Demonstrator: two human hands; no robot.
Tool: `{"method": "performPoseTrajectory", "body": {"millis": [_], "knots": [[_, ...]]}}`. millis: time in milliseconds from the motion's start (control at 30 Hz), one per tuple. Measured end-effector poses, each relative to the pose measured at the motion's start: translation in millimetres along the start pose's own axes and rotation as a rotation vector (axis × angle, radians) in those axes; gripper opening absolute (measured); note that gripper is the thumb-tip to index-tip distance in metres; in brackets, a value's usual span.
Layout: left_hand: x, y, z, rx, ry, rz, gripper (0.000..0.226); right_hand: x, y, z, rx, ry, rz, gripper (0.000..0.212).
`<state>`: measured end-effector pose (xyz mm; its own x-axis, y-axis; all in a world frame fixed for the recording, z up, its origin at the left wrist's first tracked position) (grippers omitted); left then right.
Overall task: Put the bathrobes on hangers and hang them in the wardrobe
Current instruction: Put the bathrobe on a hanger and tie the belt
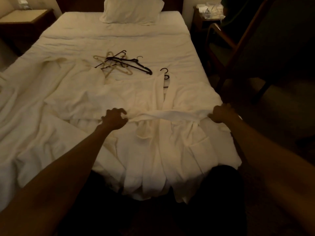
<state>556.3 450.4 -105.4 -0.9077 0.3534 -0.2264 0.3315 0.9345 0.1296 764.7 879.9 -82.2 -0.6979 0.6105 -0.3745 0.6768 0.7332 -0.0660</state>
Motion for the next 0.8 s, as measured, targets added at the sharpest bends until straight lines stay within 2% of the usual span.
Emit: {"method": "performPoseTrajectory", "body": {"millis": [100,167,267,433,533,600,800], "knots": [[-10.2,71.7,-5.8,-0.071,0.008,0.176,0.033,2.9,-44.7,0.7,0.133,0.105,-0.224,0.050],[-7.9,98.2,5.4,-0.051,-0.076,0.213,0.039,4.9,-71.0,8.9,0.188,0.077,-0.352,0.040],[-1.3,109.9,24.7,0.113,-0.162,0.211,0.046,14.1,-91.5,25.6,0.078,0.004,-0.431,0.041],[11.3,106.1,18.0,0.088,-0.093,0.181,0.043,36.4,-89.5,21.6,-0.093,0.009,-0.357,0.034],[15.4,97.9,7.1,-0.129,-0.080,0.220,0.025,38.0,-76.1,11.5,0.017,0.044,-0.313,0.030],[15.4,83.3,1.1,-0.189,-0.076,0.216,0.018,32.6,-60.4,2.0,0.100,0.115,-0.264,0.030],[-3.4,23.2,-15.6,-0.034,0.077,0.073,0.016,5.8,5.3,-17.6,0.056,0.251,-0.045,0.026]]}}
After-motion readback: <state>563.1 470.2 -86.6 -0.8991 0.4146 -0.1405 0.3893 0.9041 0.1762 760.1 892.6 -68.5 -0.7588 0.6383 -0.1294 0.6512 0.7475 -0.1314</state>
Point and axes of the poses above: each hand's wrist, its own x-axis towards the middle knuckle, its own z-axis out of the palm, y = z × x, the point moved 9 cm from there along x, towards the middle knuckle, and after that the axes turned 9 degrees about x, right-handed, at the moved point
